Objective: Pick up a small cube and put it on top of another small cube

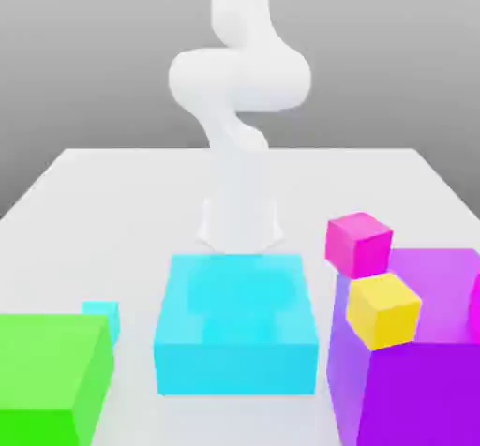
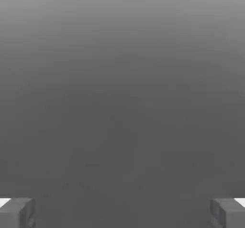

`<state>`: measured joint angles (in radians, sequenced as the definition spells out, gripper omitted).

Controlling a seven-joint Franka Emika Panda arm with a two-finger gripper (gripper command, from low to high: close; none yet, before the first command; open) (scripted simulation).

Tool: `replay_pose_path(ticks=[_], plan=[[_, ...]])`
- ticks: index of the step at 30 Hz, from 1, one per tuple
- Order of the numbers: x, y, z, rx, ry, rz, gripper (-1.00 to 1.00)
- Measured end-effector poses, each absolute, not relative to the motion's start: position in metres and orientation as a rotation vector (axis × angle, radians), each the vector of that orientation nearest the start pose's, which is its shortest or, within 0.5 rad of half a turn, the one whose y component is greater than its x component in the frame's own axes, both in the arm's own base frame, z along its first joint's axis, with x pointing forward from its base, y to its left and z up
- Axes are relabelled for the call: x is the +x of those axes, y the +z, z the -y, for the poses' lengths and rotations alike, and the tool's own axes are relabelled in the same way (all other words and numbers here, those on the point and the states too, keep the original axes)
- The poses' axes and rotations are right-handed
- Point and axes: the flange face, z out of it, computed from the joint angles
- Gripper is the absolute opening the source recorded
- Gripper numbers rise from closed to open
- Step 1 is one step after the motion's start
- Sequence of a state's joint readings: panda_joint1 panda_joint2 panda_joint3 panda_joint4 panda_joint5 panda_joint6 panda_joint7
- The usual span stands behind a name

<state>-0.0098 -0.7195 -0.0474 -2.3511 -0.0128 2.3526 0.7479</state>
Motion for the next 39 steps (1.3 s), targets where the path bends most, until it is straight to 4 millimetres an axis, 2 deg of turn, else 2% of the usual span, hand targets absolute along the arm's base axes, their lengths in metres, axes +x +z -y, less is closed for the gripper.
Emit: replay_pose_path(ticks=[2, 4, 6, 9, 11, 14, 18, 20, 26, 27, 34, 39], plan=[[0.401, 0.612, 0.054, -2.568, -0.875, -1.084, 0.00], [0.417, 0.563, 0.080, -2.625, -0.793, -1.108, 0.00], [0.425, 0.513, 0.105, -2.677, -0.708, -1.130, 0.00], [0.423, 0.438, 0.139, -2.745, -0.572, -1.161, 0.00], [0.415, 0.390, 0.160, -2.783, -0.478, -1.178, 0.00], [0.390, 0.322, 0.186, -2.830, -0.330, -1.201, 0.00], [0.338, 0.240, 0.216, -2.867, -0.123, -1.244, 0.00], [0.313, 0.207, 0.222, -2.879, -0.036, -1.248, 0.00], [0.306, 0.146, 0.222, -2.894, -0.002, -1.232, 0.00], [0.305, 0.137, 0.221, -2.892, -0.001, -1.233, -1.00], [0.305, 0.136, 0.221, -2.891, 0.002, -1.232, -1.00], [0.306, 0.177, 0.222, -2.893, -0.001, -1.230, -1.00]])
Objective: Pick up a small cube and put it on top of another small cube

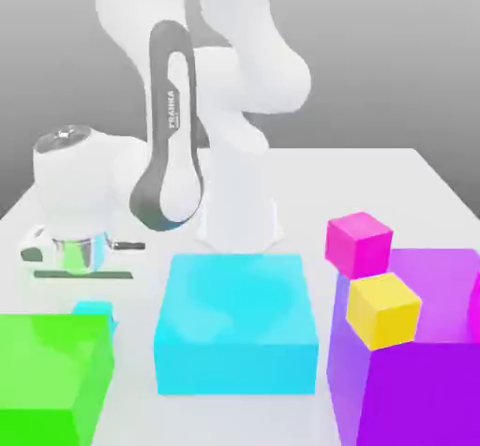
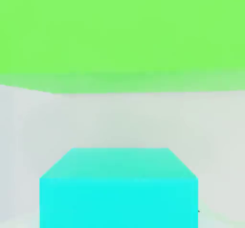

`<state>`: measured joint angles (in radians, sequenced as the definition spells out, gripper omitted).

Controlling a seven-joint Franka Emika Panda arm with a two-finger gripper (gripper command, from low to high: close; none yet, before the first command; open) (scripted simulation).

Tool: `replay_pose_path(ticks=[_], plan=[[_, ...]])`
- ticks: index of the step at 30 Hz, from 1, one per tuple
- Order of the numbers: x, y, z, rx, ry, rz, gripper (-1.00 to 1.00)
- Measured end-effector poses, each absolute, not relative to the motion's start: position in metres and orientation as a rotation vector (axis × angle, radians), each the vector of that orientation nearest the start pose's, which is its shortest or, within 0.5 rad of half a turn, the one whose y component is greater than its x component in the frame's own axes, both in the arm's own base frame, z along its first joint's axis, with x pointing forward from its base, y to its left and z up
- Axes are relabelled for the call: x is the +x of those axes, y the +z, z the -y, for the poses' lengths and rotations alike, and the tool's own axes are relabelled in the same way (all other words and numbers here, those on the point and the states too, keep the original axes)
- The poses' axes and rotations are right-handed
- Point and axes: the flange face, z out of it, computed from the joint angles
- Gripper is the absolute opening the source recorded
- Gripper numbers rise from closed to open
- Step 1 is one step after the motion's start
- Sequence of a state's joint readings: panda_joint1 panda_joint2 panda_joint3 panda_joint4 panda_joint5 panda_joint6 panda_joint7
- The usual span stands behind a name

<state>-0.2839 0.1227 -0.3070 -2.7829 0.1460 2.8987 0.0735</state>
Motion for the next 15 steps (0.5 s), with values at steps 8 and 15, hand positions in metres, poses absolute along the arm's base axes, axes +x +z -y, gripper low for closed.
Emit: replay_pose_path(ticks=[8, 15], plan=[[0.332, 0.209, 0.259, -2.993, 0.205, -0.924, -1.00], [0.363, 0.233, 0.298, -3.075, 0.484, -0.474, -1.00]])
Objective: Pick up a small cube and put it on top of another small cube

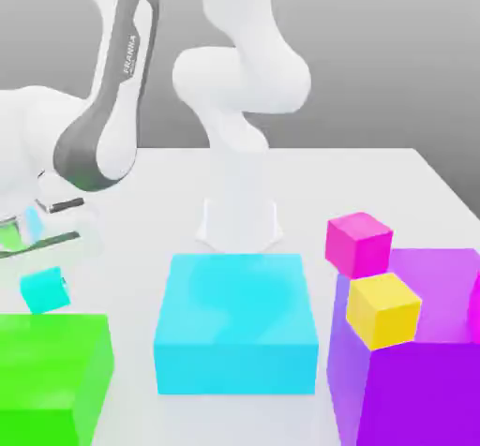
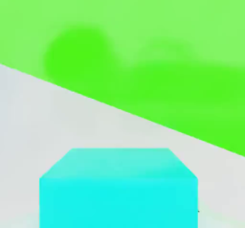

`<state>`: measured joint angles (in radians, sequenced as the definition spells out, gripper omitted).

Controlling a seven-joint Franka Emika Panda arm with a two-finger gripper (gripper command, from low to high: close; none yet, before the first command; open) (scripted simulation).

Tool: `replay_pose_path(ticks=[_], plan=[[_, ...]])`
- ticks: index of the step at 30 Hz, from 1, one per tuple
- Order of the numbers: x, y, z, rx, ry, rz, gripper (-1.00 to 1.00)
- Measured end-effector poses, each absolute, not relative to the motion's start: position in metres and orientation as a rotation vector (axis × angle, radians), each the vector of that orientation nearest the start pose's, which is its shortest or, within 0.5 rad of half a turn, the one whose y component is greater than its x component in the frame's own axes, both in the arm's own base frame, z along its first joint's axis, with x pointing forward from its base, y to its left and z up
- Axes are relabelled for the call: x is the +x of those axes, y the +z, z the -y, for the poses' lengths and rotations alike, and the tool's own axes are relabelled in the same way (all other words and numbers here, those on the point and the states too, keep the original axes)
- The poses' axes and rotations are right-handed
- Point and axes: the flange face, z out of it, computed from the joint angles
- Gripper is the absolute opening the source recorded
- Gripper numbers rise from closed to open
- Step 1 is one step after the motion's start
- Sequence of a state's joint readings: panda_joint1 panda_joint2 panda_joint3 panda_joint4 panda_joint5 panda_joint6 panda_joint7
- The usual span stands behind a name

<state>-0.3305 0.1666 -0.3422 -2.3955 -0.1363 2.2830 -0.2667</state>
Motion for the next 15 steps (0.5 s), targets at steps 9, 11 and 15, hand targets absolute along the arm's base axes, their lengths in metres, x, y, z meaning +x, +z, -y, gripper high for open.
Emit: replay_pose_path(ticks=[9, 11, 15], plan=[[0.468, 0.357, 0.057, -3.145, 0.266, 0.029, -1.00], [0.465, 0.388, 0.009, -3.147, 0.202, 0.082, -1.00], [0.436, 0.447, -0.093, -3.142, 0.080, 0.233, -1.00]])
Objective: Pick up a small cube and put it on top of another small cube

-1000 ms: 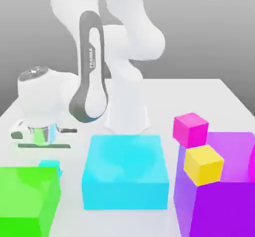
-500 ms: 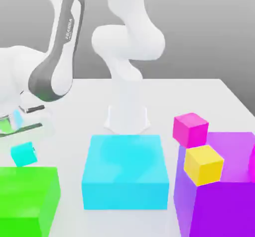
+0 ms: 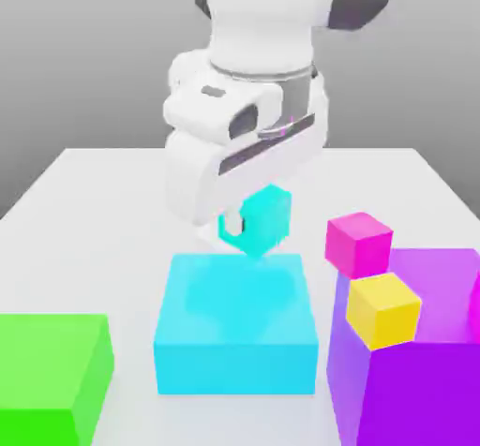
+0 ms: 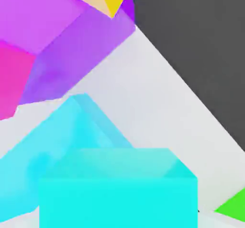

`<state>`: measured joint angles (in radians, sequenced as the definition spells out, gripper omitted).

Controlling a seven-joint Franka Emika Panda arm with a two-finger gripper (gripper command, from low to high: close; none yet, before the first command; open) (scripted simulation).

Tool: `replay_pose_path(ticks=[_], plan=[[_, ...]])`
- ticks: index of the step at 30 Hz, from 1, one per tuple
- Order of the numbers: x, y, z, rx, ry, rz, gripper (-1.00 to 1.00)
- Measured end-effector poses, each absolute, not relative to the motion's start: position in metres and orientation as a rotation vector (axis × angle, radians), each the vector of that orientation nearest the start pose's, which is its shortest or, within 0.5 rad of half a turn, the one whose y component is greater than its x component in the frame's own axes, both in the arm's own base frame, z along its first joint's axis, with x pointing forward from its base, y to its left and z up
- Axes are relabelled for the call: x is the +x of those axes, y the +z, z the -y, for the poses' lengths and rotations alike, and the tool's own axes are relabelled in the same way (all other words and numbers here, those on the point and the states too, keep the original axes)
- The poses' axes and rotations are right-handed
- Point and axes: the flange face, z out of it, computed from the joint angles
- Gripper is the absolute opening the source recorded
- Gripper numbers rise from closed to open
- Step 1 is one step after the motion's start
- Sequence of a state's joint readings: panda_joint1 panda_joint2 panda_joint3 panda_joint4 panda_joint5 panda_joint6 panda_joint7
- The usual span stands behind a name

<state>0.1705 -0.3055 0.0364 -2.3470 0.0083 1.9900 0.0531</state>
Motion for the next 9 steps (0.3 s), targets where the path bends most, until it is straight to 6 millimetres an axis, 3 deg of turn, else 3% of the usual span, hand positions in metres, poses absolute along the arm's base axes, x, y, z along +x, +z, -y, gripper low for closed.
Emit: replay_pose_path(ticks=[1, 2, 5, 6, 9], plan=[[0.424, 0.457, -0.115, -3.135, 0.041, 0.240, -1.00], [0.419, 0.454, -0.126, -3.132, 0.022, 0.244, -1.00], [0.414, 0.417, -0.135, -3.128, 0.006, 0.247, -1.00], [0.413, 0.408, -0.135, -3.128, 0.005, 0.247, 1.00], [0.413, 0.408, -0.135, -3.128, 0.005, 0.247, 1.00]])
